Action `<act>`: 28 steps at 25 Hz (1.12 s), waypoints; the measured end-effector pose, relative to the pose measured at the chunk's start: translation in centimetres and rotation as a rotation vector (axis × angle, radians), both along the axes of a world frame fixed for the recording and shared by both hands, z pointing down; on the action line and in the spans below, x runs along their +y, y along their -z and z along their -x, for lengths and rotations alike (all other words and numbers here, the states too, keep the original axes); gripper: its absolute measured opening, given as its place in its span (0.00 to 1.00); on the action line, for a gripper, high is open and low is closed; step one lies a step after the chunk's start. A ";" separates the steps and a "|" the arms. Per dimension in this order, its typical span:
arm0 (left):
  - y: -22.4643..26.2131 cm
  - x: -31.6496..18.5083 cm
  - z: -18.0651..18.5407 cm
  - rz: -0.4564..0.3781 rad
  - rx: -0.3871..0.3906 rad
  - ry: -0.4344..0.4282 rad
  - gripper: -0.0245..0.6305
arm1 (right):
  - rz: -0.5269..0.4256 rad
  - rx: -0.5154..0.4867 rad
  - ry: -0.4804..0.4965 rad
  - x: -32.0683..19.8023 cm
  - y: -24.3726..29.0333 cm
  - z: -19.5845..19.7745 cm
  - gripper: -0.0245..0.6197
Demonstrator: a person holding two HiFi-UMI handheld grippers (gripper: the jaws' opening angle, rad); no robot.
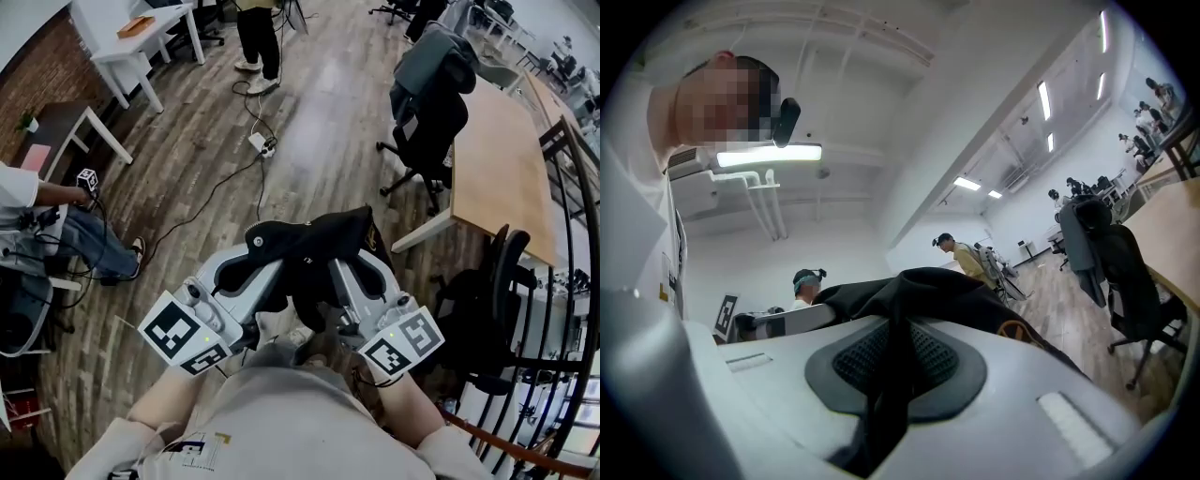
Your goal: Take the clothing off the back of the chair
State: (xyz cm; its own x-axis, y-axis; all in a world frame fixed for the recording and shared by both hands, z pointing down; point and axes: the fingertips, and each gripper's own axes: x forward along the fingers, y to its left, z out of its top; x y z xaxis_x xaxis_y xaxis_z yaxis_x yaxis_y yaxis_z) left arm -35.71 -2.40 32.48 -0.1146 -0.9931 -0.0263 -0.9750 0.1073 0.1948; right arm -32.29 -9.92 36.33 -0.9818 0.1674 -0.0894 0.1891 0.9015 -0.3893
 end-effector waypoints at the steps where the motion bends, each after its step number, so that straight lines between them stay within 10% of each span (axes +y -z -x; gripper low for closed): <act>1: -0.1 -0.1 -0.1 -0.005 0.013 -0.009 0.05 | 0.002 0.007 -0.005 -0.2 -0.2 0.0 0.09; 28: -0.2 -1.7 -3.1 -0.003 0.026 -0.049 0.05 | -0.048 0.040 -0.052 -1.3 -0.7 -3.1 0.10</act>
